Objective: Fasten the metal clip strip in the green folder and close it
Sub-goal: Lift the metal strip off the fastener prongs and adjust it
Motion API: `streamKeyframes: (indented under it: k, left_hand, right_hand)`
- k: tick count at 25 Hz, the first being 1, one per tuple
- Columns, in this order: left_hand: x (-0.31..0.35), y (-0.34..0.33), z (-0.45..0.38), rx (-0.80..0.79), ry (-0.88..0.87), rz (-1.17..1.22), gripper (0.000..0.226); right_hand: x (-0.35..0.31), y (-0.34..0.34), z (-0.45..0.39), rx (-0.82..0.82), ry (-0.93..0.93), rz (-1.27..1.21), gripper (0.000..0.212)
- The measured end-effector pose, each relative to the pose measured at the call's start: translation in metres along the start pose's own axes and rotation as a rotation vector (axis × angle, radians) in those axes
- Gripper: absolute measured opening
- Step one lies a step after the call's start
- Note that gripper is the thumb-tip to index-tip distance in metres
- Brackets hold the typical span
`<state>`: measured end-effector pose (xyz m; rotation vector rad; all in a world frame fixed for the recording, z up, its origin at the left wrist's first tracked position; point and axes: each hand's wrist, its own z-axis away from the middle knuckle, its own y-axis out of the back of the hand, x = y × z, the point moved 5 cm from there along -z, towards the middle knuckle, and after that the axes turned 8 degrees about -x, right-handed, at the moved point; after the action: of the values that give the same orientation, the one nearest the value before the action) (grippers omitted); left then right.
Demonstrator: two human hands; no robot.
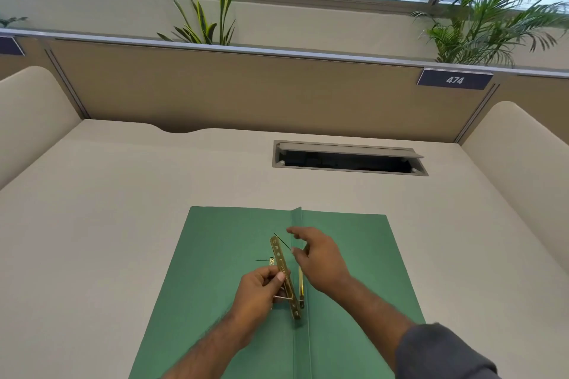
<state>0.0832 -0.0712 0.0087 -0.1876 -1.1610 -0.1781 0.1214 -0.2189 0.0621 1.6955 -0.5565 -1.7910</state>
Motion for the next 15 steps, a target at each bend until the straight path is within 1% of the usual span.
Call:
streamKeyframes:
  k: [2, 4, 7, 10, 15]
  left_hand:
    - [0.000, 0.001, 0.000, 0.006, 0.002, -0.008, 0.017]
    - [-0.002, 0.002, 0.000, 0.012, 0.005, -0.002, 0.018]
    - [-0.004, 0.005, 0.000, 0.031, 0.003, 0.025, 0.018]
    - [-0.007, 0.006, 0.000, 0.046, -0.001, 0.061, 0.017]
    - [-0.008, 0.005, -0.001, 0.032, 0.013, 0.052, 0.017]
  right_hand:
    - [-0.004, -0.013, -0.011, -0.102, 0.034, 0.057, 0.044]
    - [-0.003, -0.021, -0.016, -0.143, 0.033, 0.077, 0.041]
    - [0.003, -0.026, -0.018, -0.124, 0.033, 0.077, 0.036]
    - [0.006, -0.027, -0.016, -0.102, 0.051, 0.067, 0.036]
    - [0.004, -0.028, -0.012, -0.103, 0.062, 0.085, 0.036]
